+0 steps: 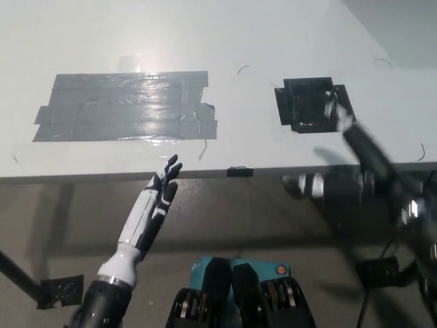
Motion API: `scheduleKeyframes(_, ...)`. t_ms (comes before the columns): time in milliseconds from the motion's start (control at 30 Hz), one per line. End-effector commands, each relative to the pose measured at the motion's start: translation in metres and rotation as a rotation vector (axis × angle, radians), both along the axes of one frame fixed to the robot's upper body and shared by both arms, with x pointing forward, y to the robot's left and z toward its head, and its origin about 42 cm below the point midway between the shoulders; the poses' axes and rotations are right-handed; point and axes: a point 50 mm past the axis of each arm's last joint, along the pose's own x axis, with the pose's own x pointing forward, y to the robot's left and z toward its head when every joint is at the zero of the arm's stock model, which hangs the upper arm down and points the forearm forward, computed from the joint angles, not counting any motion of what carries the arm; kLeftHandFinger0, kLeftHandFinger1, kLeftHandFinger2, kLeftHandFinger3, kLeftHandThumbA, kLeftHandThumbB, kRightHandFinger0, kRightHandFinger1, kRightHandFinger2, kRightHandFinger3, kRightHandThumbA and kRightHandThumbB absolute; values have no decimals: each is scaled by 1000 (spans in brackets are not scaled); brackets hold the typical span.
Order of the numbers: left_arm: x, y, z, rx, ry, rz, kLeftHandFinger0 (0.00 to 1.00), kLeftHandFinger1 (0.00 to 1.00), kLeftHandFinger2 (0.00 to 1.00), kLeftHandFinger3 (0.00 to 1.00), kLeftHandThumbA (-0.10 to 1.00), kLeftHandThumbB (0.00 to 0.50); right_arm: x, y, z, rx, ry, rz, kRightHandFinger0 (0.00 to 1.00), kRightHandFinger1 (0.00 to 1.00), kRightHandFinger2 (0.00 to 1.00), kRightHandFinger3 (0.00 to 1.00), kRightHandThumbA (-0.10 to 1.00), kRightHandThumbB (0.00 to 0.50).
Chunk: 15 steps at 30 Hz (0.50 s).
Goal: A toilet paper roll is kept on the black spot on the desk infront of the robot and the robot inserts its right thumb into the hole in the centre to grab the roll. Then it passes the roll to a person.
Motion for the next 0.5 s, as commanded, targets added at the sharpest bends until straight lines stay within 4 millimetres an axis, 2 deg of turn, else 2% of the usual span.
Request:
scheduleKeyframes(0, -14, 10, -5, -76, -38, 38, 1000, 1000, 1000, 1000, 1000, 112, -32, 1, -17, 247, -85, 80, 1000, 1000, 1000, 1000, 1000, 327)
scheduleKeyframes(33, -19, 10, -8, -78, -28, 38, 1000, 1000, 1000, 1000, 1000, 112, -31, -1, -34, 269, -25, 69, 1000, 1000, 1000, 1000, 1000, 318)
scheduleKeyframes(67, -20, 11, -9, -78, -25, 38, 1000, 1000, 1000, 1000, 1000, 112, -31, -2, -39, 275, -9, 65, 1000, 1000, 1000, 1000, 1000, 316)
scheduleKeyframes(100, -23, 12, -11, -77, -22, 36, 1000, 1000, 1000, 1000, 1000, 101, -31, -2, -47, 280, 12, 58, 1000, 1000, 1000, 1000, 1000, 305)
scheduleKeyframes(133, -29, 13, -16, -75, -16, 36, 1000, 1000, 1000, 1000, 1000, 78, -34, -3, -64, 290, 67, 42, 1000, 1000, 1000, 1000, 1000, 310)
scheduleKeyframes(167, -31, 14, -18, -75, -13, 35, 1000, 1000, 1000, 1000, 1000, 76, -36, -3, -69, 293, 86, 37, 1000, 1000, 1000, 1000, 1000, 312)
scheduleKeyframes(200, -35, 14, -22, -76, -5, 36, 1000, 1000, 1000, 1000, 1000, 77, -38, -4, -79, 298, 120, 33, 1000, 1000, 1000, 1000, 1000, 279)
scheduleKeyframes(233, -37, 14, -25, -78, -1, 38, 1000, 1000, 1000, 1000, 1000, 77, -39, -4, -85, 302, 139, 33, 1000, 1000, 1000, 1000, 1000, 268)
scheduleKeyframes(333, -42, 14, -30, -93, 3, 40, 1000, 1000, 1000, 1000, 1000, 91, -38, -3, -100, 303, 188, 24, 1000, 1000, 1000, 1000, 1000, 264)
scheduleKeyframes(367, -43, 14, -31, -95, 2, 42, 1000, 1000, 1000, 1000, 1000, 100, -38, -3, -103, 301, 197, 23, 1000, 1000, 1000, 1000, 1000, 256)
scheduleKeyframes(400, -45, 15, -33, -94, 3, 51, 1000, 1000, 1000, 1000, 1000, 151, -37, -2, -113, 296, 232, 19, 1000, 1000, 1000, 1000, 1000, 252)
scheduleKeyframes(467, -45, 17, -34, -91, 2, 60, 1000, 1000, 1000, 1000, 1000, 184, -36, 0, -122, 291, 263, 18, 1000, 1000, 1000, 1000, 1000, 250)
